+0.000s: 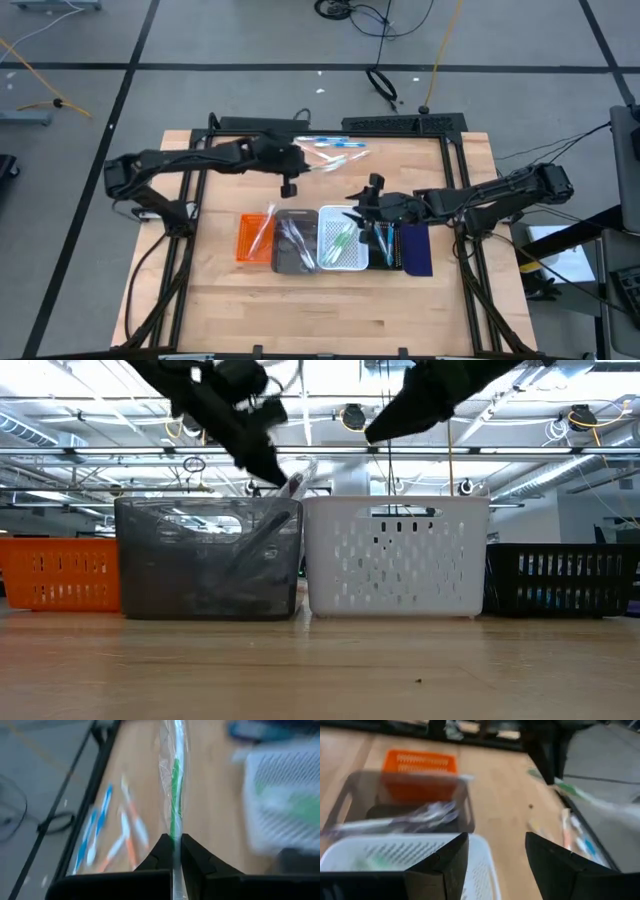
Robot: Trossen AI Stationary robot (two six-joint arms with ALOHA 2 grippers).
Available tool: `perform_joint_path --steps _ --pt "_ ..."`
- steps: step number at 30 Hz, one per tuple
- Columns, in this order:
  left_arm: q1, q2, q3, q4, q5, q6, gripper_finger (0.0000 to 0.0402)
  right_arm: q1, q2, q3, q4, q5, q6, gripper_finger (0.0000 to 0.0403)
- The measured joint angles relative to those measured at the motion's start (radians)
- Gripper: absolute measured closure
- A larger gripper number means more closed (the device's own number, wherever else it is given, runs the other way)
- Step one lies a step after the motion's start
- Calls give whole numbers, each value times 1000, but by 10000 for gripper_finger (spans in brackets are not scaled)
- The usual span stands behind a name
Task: Pick & Place Toothbrushes
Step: Put the green toothbrush into the white bin
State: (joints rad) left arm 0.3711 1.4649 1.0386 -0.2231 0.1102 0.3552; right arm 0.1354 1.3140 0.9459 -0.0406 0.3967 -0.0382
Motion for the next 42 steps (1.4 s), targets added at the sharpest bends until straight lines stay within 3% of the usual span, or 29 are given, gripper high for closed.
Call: perform_joint_path --steps 10,17,22,26,30,36,42 --pt "-108 -139 1 164 91 -77 391 -77 0 0 202 -1 -2 216" --pt "-175 -135 1 200 85 -73 395 -104 0 0 376 -7 -18 216" --pt "-207 -134 1 215 15 -69 393 -103 0 0 433 -12 -48 216" --pt "-217 -134 1 225 15 -62 394 -101 0 0 471 -86 -53 221" --pt "-225 -134 1 225 12 -66 385 -101 0 0 486 -114 -46 256" --pt "-228 -134 1 222 9 -70 396 -100 0 0 471 -116 -85 384" --pt "-228 -134 1 217 9 -72 358 -100 0 0 466 -117 -94 393"
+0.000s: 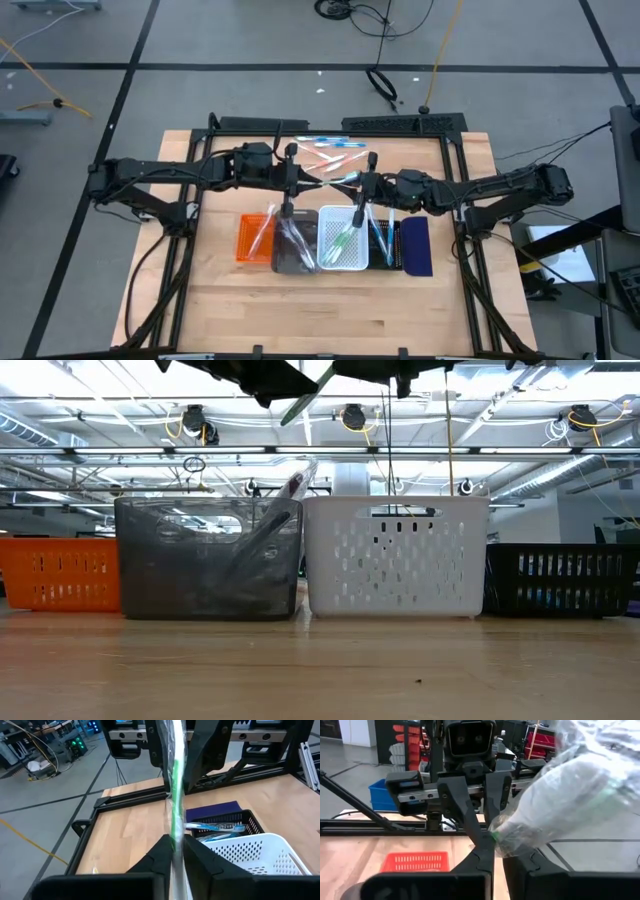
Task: Pick & Place Toothbrushes
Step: Put the green toothbrush into the white bin
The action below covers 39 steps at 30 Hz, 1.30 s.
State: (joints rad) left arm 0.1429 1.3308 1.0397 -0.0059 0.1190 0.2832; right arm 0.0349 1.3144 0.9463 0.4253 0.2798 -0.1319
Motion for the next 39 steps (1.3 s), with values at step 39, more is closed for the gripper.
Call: perform_joint_path --steps 39 --pt "1 -22 2 -394 -181 -139 231 292 17 1 -569 291 -95 395"
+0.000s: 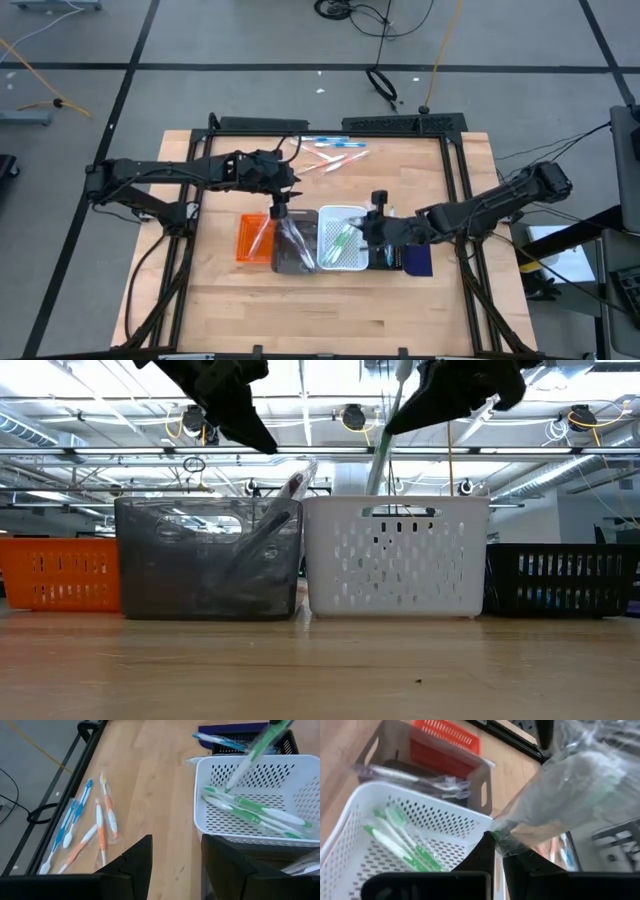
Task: Pick & Place Toothbrushes
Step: Put the green toothbrush into the white bin
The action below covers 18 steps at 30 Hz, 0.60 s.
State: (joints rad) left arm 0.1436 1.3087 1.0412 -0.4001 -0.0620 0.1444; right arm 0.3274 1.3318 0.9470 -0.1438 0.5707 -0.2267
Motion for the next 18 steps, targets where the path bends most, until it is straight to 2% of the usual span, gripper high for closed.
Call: perform_joint_path --steps 11,18 --pt "0 0 -1 0 0 -10 231 11 77 0 41 9 -12 394" --pt "0 0 -1 1 0 -12 231 7 94 0 57 2 -22 335"
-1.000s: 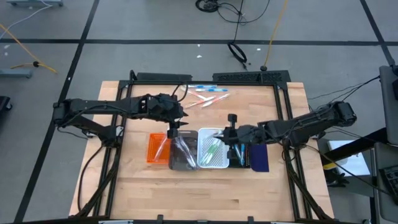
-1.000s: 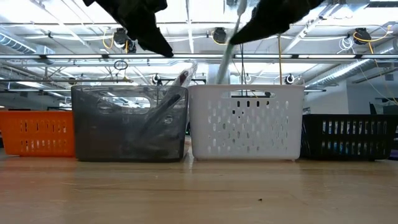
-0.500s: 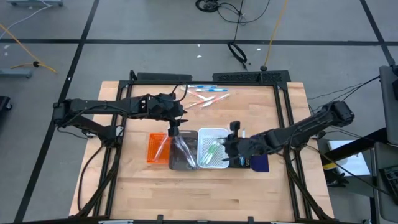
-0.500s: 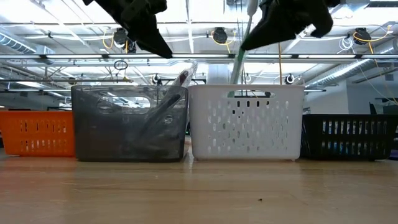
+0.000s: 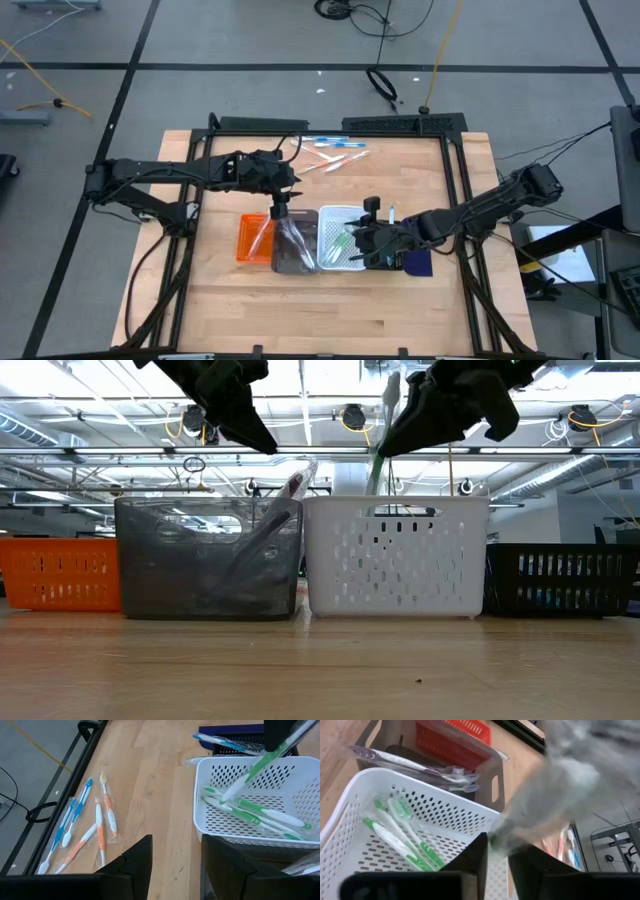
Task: Pick & Place Toothbrushes
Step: Put the green toothbrush into the white bin, then put the orange toothbrush into the orange bin
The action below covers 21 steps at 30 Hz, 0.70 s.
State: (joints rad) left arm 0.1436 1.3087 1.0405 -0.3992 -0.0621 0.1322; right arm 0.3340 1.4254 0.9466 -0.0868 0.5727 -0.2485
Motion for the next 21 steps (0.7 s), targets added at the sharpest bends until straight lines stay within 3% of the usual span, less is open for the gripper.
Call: perform_joint_path --steps 12,15,21 --pt "0 0 0 0 0 -1 231 0 0 0 3 -10 23 222" --pt "0 0 0 0 0 -5 231 0 -7 0 22 -12 -7 206" --pt "0 0 0 -1 0 -7 231 -17 -26 -1 171 90 -149 201"
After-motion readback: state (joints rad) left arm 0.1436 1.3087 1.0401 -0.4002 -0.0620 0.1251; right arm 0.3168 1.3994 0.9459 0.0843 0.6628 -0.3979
